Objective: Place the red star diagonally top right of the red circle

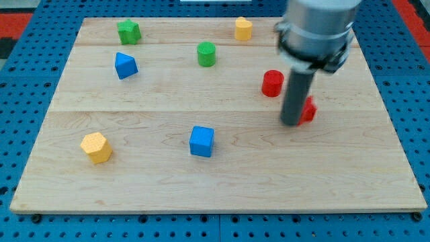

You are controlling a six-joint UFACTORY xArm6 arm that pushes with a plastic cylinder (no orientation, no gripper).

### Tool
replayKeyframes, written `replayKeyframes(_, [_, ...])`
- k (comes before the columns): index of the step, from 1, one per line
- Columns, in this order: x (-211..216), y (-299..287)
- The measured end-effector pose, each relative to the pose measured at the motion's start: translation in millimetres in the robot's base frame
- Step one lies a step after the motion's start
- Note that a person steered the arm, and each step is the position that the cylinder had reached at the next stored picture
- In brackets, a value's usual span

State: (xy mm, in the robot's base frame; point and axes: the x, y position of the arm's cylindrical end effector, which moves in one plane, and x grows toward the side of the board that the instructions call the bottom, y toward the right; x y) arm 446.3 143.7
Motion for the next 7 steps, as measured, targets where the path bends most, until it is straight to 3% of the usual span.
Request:
replayKeyframes(1, [-31.1,54.2])
replayKeyframes(2, [-7.2,45.2])
replayKeyframes(3, [1.2,82.1])
replayKeyframes(4, [-37.1,105.9])
replayKeyframes(6, [-83.8,72.8])
replayKeyframes(7, [-69.9,71.9])
